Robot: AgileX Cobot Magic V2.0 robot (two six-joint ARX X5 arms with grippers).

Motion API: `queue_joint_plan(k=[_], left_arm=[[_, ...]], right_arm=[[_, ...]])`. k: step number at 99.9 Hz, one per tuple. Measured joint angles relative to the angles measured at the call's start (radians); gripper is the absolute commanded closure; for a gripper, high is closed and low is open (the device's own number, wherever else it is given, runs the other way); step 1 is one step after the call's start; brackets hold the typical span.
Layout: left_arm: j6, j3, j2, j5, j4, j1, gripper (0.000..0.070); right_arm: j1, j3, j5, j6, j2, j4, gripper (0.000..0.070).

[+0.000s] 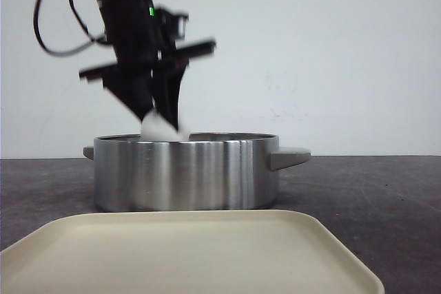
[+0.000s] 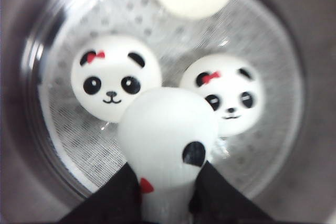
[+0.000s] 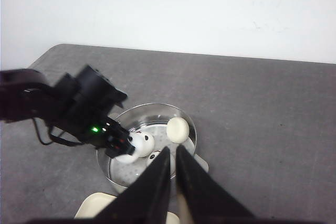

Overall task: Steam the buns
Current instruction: 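Carry the bun with the left gripper into the pot and release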

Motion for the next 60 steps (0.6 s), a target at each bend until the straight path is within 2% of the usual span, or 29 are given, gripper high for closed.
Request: queue_joint_plan(k=[16,20,23,26,36,41,43,60], left_arm=[[0.006,0.0,0.05,0.052,-0.001,0.003,0.0696],[0.006,0.0,0.056,0.053,-0.002,0.003,0.0672],[0.006,0.0,0.06,0.053,-0.002,0.003,0.0626],[0.006,0.0,0.063,0.053,-0.002,0.003,0.0549],[0.006,0.0,0.064,0.053,-0.002,0.003,0.0158],[0.006,0.0,0.064,0.053,-0.003,0.003,0.0021],[0.006,0.001,0.064,0.053,-0.006,0.003,0.0],[0.006,0.046,0.065,0.055,-0.075,0.003,0.0]], right_arm=[[0.0,-0.005,0.0,0.02,0.0,0.0,0.069],[0.0,-0.008,0.0,0.027,0.0,0.0,0.069],[0.0,-0.01,0.0,0.032,0.0,0.0,0.069],[0.0,-0.012,0.0,0.038,0.0,0.0,0.0691],[0.0,-0.013,0.0,0.053,0.001,0.0,0.069],[0.0,-0.013,0.0,0.059,0.003,0.0,0.069],[0.0,-0.013,0.0,0.062,0.005,0.0,0.069],[0.0,-0.013,0.0,0.075,0.021,0.0,0.069]])
